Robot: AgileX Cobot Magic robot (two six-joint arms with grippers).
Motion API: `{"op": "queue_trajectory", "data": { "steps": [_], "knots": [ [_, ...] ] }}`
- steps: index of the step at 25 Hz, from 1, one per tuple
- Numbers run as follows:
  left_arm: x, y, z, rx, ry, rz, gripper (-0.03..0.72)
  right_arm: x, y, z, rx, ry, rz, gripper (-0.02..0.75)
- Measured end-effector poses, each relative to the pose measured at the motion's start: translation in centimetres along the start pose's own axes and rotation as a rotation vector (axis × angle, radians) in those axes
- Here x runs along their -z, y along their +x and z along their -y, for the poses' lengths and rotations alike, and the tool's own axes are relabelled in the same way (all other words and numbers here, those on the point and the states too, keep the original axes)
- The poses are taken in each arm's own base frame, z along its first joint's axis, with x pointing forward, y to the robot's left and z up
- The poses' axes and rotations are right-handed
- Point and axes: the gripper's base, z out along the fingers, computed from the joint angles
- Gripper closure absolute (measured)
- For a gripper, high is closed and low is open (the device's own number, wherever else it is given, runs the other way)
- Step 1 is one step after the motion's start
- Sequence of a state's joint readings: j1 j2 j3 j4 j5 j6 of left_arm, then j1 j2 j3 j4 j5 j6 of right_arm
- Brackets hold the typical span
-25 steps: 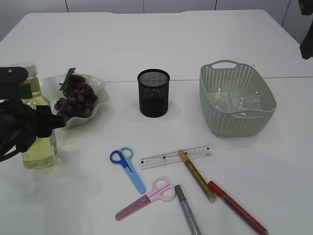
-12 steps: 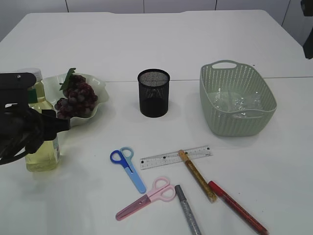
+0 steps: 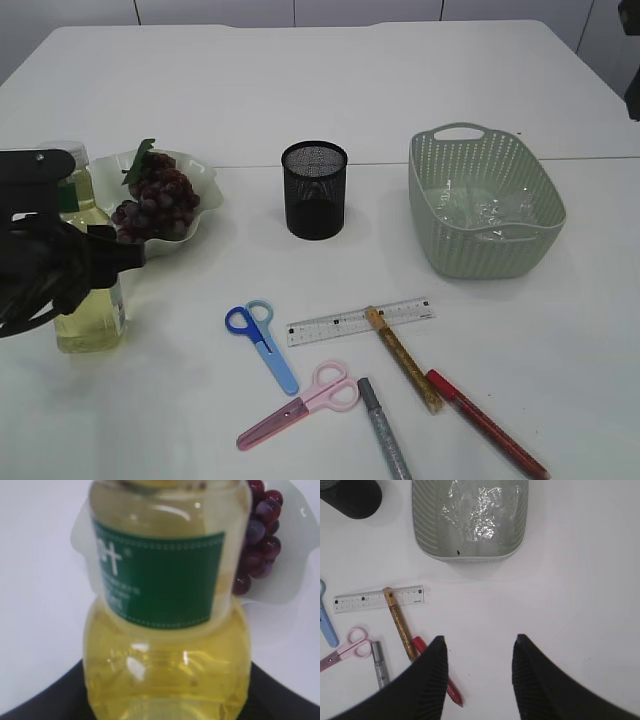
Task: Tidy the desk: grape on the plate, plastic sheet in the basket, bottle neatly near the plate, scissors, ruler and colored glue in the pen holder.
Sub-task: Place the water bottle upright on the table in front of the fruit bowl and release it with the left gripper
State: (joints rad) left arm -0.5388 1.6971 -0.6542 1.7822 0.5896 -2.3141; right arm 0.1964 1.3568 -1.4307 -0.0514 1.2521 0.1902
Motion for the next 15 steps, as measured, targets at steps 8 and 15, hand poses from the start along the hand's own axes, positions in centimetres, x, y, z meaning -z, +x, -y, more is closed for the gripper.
{"op": "queue_trajectory", "data": {
  "steps": [8, 15],
  "knots": [
    [-0.2, 0.2, 0.1, -0.006, -0.002, -0.006, 0.266, 0.0, 0.0, 0.0, 0.001, 0.004, 0.001, 0.42],
    [-1.0, -0.3, 0.7, -0.006, -0.015, 0.012, 0.266, 0.0, 0.0, 0.0, 0.001, 0.004, 0.001, 0.421]
  ]
}}
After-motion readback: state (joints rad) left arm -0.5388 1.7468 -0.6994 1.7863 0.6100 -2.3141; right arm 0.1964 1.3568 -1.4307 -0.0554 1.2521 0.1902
